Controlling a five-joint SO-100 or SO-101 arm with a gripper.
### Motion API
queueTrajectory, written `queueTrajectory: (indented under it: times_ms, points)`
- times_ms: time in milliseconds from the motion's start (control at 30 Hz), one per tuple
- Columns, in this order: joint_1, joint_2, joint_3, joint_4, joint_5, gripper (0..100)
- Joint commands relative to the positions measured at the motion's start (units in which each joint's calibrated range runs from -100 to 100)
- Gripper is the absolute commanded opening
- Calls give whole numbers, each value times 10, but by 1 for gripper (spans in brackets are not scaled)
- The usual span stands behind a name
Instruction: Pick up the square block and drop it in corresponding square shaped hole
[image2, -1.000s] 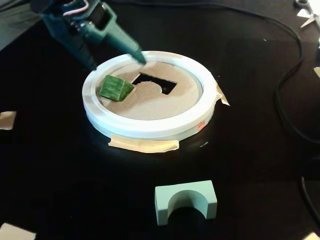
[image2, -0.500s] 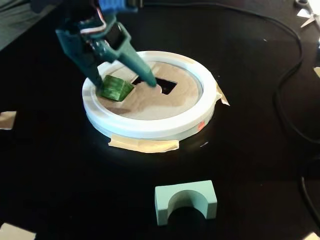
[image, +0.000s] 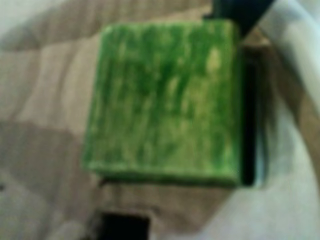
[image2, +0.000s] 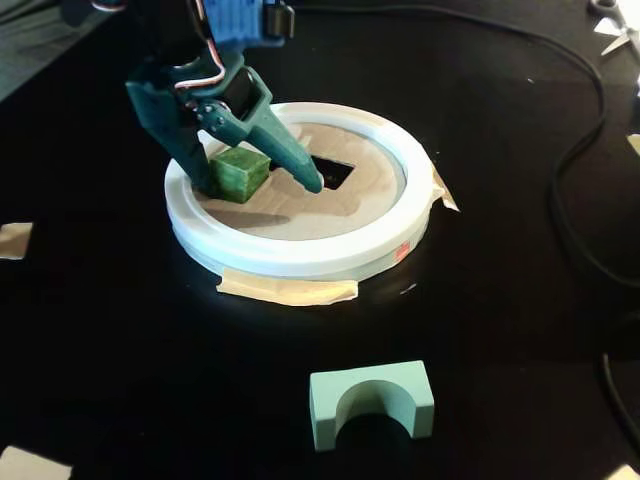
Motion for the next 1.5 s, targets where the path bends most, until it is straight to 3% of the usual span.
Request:
queueTrajectory:
  times_ms: [0, 133, 333, 600, 767, 967, 1200, 1467]
  points:
    - [-21, -8, -41, -33, -2, 100]
    - [-18, -36, -40, -12, 2, 100]
    - [39, -164, -55, 137, 4, 100]
    - [62, -276, -44, 239, 5, 100]
    - [132, -346, -12, 316, 48, 100]
    - [258, -515, 142, 304, 84, 100]
    - [424, -804, 387, 175, 161, 100]
    - [467, -870, 553, 45, 185, 100]
